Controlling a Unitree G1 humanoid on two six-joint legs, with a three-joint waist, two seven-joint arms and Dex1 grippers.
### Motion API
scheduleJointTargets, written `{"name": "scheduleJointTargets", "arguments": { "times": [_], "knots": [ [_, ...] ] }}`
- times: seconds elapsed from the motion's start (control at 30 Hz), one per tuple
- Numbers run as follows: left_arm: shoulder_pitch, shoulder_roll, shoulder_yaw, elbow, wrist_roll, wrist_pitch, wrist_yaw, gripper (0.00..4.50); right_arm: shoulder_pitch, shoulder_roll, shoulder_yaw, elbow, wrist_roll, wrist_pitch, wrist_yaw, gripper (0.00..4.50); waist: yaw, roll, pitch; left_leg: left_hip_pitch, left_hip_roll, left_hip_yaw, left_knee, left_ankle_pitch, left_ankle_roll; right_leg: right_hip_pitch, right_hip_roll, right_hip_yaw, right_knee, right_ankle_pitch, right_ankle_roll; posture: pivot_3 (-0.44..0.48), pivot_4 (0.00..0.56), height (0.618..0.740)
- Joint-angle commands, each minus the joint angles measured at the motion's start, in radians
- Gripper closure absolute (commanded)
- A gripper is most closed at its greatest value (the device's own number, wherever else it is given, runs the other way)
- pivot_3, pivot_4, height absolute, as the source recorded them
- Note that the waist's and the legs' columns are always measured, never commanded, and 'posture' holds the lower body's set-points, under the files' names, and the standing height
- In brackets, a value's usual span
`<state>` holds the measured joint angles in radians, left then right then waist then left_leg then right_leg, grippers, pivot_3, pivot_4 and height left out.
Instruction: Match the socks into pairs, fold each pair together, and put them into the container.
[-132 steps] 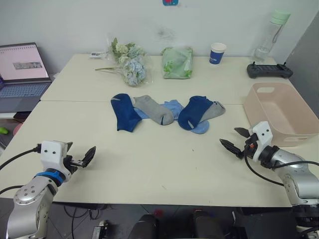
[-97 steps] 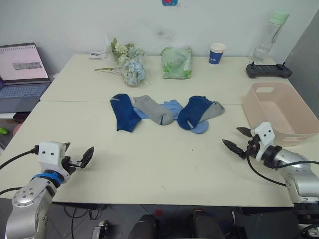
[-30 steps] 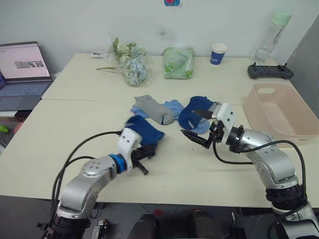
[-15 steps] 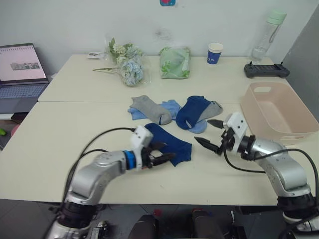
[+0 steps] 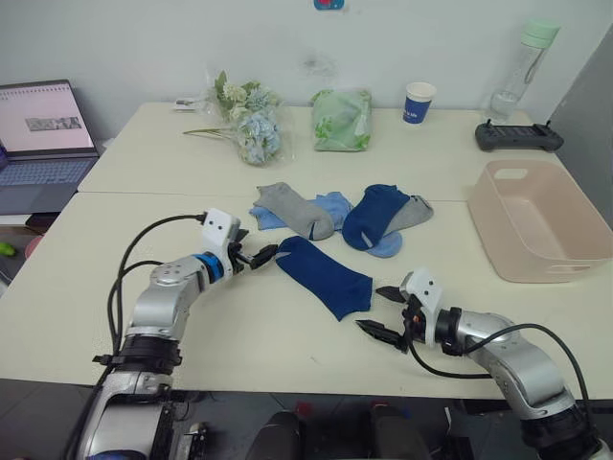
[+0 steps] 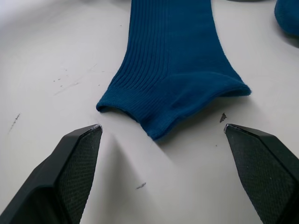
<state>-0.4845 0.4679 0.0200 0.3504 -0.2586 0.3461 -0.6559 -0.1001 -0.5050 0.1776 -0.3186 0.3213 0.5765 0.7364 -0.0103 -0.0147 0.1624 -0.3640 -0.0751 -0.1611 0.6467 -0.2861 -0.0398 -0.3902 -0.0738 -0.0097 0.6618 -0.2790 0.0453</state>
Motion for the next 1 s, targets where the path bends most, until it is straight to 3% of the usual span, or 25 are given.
{"name": "scheduleJointTargets", "arguments": {
  "times": [0.03,0.07,0.2,0.47,0.63,0.9,1.0],
  "knots": [
    [-0.021,-0.001,-0.008,0.014,0.02,-0.046,-0.028,0.01,-0.022,0.016,-0.004,0.005,0.009,-0.002,-0.005,0.18,-0.001,0.0,0.0,0.0,0.0,0.0,0.0,0.0,0.0,0.0,0.0,0.0,0.001,0.0,0.0,0.0,0.15,0.74],
    [-0.021,-0.004,-0.011,0.019,0.023,-0.05,-0.036,0.0,-0.025,0.019,-0.002,0.011,0.006,-0.005,-0.005,0.4,-0.002,0.0,0.0,0.0,0.0,0.0,0.0,0.0,0.0,0.0,0.0,0.0,0.001,0.0,0.0,0.0,0.15,0.74],
    [-0.007,-0.011,-0.002,-0.022,0.007,-0.036,-0.05,0.91,-0.048,0.038,0.001,0.031,0.006,0.0,-0.011,1.63,-0.002,0.0,0.0,0.0,0.0,0.0,0.0,0.0,0.0,0.0,0.0,0.0,0.001,0.0,0.0,0.0,0.15,0.74],
    [0.045,0.019,0.034,-0.153,-0.037,0.036,-0.074,3.58,-0.047,0.03,-0.03,0.031,0.017,-0.002,-0.003,4.49,-0.003,0.0,0.0,0.0,0.0,0.0,0.0,0.0,0.0,0.0,0.0,0.0,0.001,0.0,0.0,0.0,0.15,0.74],
    [0.058,0.007,0.076,-0.201,-0.077,0.058,-0.067,3.58,-0.044,-0.009,-0.039,0.031,0.032,-0.008,0.034,4.49,-0.004,0.0,0.0,0.0,0.0,-0.001,0.0,0.0,0.0,0.0,0.0,0.0,0.001,0.0,0.0,0.0,0.15,0.74],
    [0.024,-0.027,-0.01,-0.128,-0.018,0.057,-0.088,1.01,-0.044,-0.036,-0.04,0.041,0.032,-0.018,0.072,4.5,-0.001,0.0,0.0,0.0,0.0,0.0,0.0,0.0,0.0,0.0,0.0,0.0,0.001,0.0,0.0,0.0,0.15,0.74],
    [0.005,-0.037,-0.027,-0.084,0.001,0.038,-0.086,1.01,-0.046,-0.039,-0.036,0.041,0.026,-0.02,0.079,4.5,-0.004,0.0,0.0,0.0,0.0,0.0,0.0,0.0,0.0,0.0,0.001,0.0,0.001,0.0,0.0,0.0,0.15,0.74]
  ]
}}
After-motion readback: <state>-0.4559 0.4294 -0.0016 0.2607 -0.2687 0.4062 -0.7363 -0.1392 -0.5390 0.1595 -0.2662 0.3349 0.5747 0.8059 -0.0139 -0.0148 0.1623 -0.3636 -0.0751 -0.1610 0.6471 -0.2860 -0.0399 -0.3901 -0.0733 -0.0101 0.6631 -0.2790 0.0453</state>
